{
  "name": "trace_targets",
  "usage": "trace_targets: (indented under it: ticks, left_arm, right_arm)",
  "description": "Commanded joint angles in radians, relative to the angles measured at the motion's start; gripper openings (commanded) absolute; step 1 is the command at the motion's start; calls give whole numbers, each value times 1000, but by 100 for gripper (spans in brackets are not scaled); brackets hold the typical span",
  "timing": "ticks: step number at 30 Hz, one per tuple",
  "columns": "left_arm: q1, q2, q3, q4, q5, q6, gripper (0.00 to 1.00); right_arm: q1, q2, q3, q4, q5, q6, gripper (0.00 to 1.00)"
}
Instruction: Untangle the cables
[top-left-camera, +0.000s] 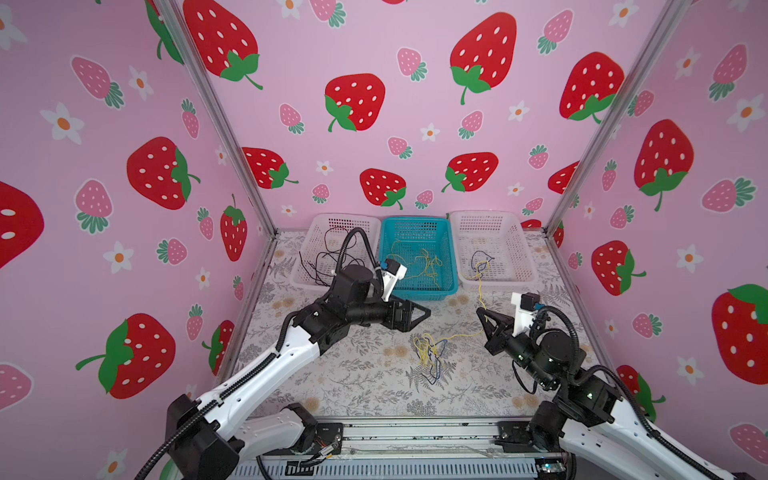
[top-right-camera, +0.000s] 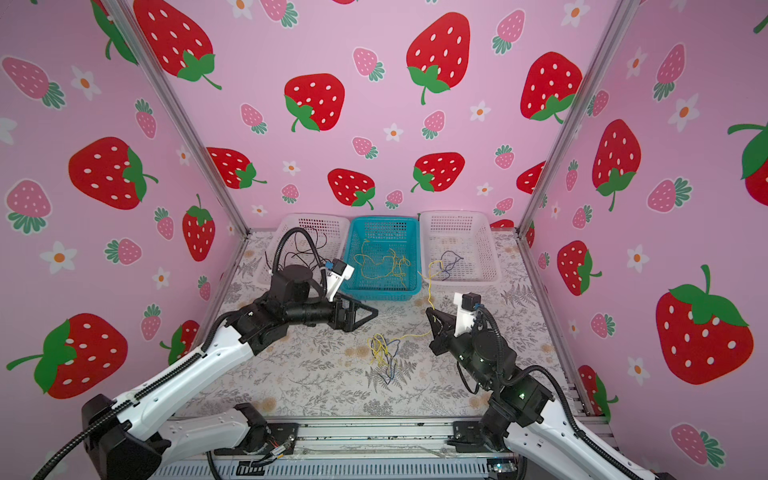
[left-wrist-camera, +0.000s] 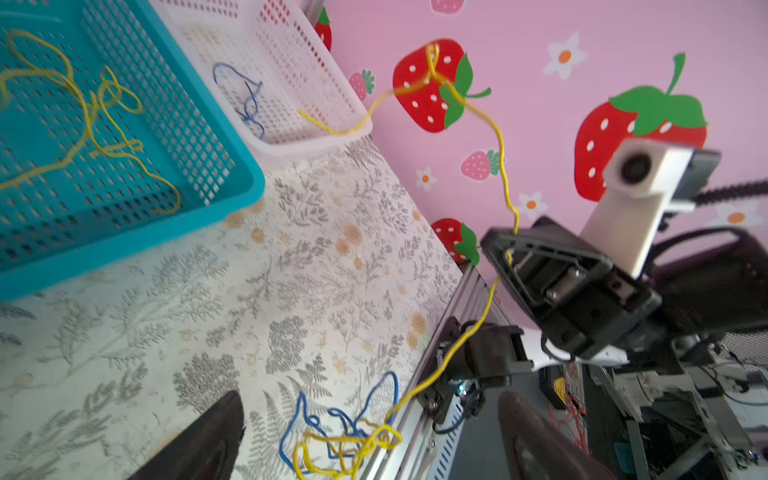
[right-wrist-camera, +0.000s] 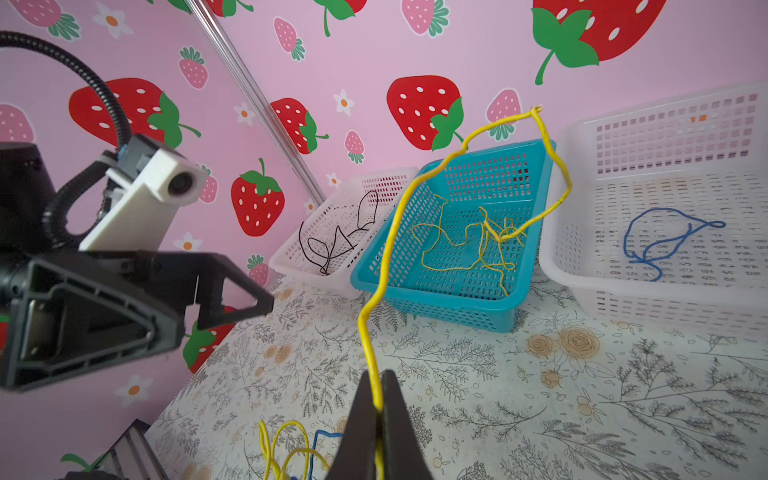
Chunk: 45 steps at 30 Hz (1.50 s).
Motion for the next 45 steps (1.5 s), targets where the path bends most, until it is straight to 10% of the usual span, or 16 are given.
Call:
trace_targets:
  ticks: [1,19,33,38,45]
  left_arm:
    - [-81,-53,-70,-45,-91,-7,95]
    - [-115,-49,-60,-97,-10,192,68]
    - [-114,-71,-101,-44,72,166,32]
    - [-115,-73,-104,-29,82,161,0]
    - [-72,-196,-82,-22,32,96,0]
  right_arm:
    - [-7,3,28,56,-12,-44,0]
    - [-5,66,68,105,-265,-118,0]
    - [-7,76,48,116,-270,-110,0]
    - [-6,87,33,115,-263,-109,0]
    - [-9,119,-65,104,-117,-86,0]
